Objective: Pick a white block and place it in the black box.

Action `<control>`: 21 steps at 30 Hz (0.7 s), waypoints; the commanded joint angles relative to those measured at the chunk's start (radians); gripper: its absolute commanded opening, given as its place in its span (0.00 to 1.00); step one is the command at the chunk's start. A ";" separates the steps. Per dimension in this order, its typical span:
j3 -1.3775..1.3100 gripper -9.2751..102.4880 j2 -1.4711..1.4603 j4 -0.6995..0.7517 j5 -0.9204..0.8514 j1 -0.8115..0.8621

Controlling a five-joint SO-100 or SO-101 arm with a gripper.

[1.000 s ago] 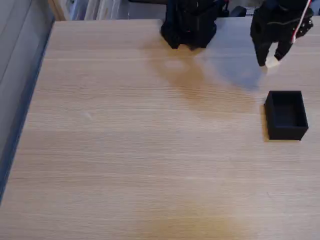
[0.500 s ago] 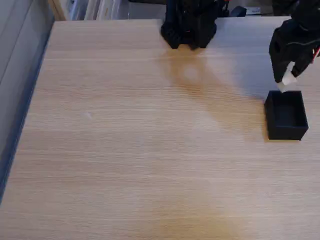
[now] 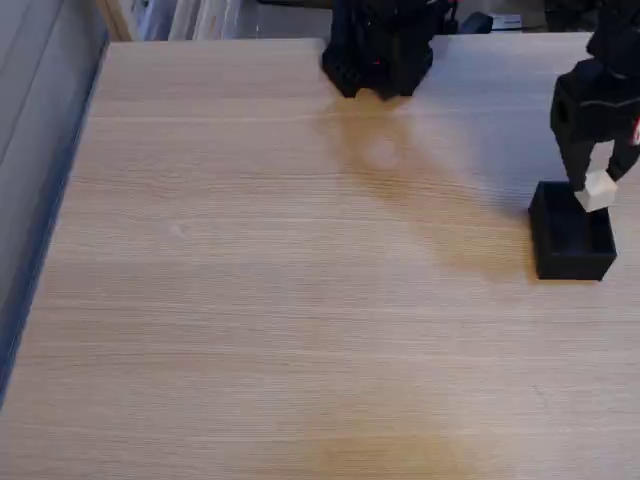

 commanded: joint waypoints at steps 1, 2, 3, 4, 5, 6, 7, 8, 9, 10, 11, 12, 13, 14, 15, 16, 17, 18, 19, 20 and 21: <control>-0.034 0.26 0.005 -0.011 0.021 0.020; -0.032 0.27 0.005 -0.011 0.025 0.023; -0.031 0.28 0.006 -0.011 0.031 0.025; -0.031 0.28 0.006 -0.011 0.037 0.026; -0.031 0.29 0.006 -0.009 0.043 0.026; -0.031 0.29 0.006 -0.008 0.046 0.028; -0.029 0.29 0.008 -0.003 0.046 0.029; -0.025 0.28 0.012 0.000 0.041 0.029; -0.017 0.27 0.017 0.005 0.035 0.032; -0.005 0.25 0.026 0.005 0.020 0.035; 0.014 0.23 0.038 0.005 0.003 0.040; 0.035 0.20 0.055 0.003 -0.014 0.044; 0.063 0.16 0.075 -0.005 -0.021 0.051; 0.089 0.14 0.095 -0.009 -0.029 0.058; 0.118 0.12 0.118 -0.011 -0.038 0.064; 0.152 0.10 0.143 -0.014 -0.049 0.071; 0.187 0.08 0.169 -0.018 -0.060 0.077; 0.224 0.08 0.195 -0.025 -0.063 0.083; 0.265 0.08 0.224 -0.032 -0.071 0.091; 0.310 0.08 0.258 -0.043 -0.078 0.095; 0.356 0.08 0.296 -0.060 -0.083 0.100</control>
